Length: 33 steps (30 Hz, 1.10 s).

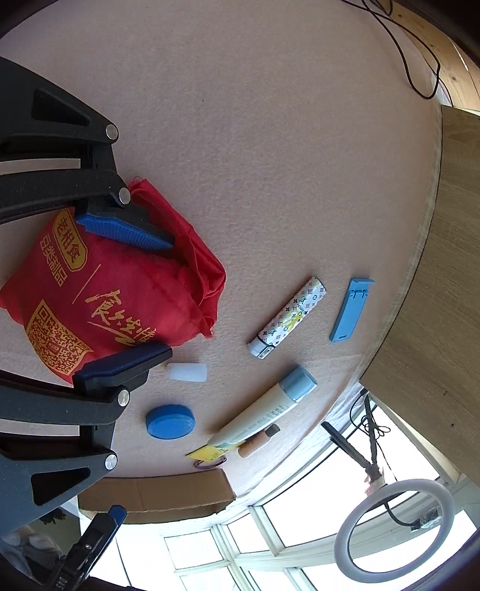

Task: Organize objects
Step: 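Close the left gripper on the red drawstring bag, then close the right gripper on the red bag while the left gripper holds it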

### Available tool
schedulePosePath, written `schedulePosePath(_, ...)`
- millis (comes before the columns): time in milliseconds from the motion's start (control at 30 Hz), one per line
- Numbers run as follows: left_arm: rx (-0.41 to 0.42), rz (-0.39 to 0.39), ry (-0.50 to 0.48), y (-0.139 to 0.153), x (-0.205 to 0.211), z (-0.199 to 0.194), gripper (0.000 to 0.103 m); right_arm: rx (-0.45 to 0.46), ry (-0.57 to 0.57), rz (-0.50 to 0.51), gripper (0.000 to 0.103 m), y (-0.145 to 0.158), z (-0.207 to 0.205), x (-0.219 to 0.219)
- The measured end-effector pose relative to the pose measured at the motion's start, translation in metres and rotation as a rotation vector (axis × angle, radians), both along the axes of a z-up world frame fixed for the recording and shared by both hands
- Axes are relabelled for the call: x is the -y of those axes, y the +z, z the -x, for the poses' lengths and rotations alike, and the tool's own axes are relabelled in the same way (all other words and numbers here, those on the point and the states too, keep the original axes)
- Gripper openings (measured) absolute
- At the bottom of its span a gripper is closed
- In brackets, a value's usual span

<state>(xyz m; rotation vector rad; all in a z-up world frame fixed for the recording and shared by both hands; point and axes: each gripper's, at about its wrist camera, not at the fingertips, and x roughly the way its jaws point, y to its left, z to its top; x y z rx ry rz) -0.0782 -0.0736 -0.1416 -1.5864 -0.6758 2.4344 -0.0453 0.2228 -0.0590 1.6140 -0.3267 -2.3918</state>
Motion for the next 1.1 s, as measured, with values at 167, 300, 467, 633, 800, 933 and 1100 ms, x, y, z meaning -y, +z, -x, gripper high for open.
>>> schedulePosePath(167,0.003,0.002,-0.062,0.0,-0.029,-0.023,0.056,-0.001,0.009,0.013,0.061,-0.003,0.0,0.003)
schedulePosePath(300,-0.005,0.016,-0.115,0.003,-0.049,-0.034,0.056,-0.01,0.022,0.025,0.062,-0.006,0.0,0.005)
schedulePosePath(467,-0.028,0.04,-0.128,0.02,-0.054,-0.045,0.056,0.0,0.066,0.054,0.062,-0.013,0.001,0.011)
schedulePosePath(633,-0.058,0.063,-0.107,0.042,-0.041,-0.063,0.061,0.007,0.147,0.037,0.062,-0.017,0.004,0.029)
schedulePosePath(800,-0.021,0.034,-0.067,0.039,-0.024,-0.085,0.063,0.026,0.247,0.034,0.066,-0.022,0.009,0.052)
schedulePosePath(933,0.017,0.009,-0.051,0.025,-0.019,-0.093,0.063,0.068,0.306,0.038,0.068,-0.031,0.015,0.07)
schedulePosePath(1100,0.046,-0.061,-0.047,0.011,-0.018,-0.095,0.063,0.113,0.369,0.048,0.068,-0.042,0.02,0.089)
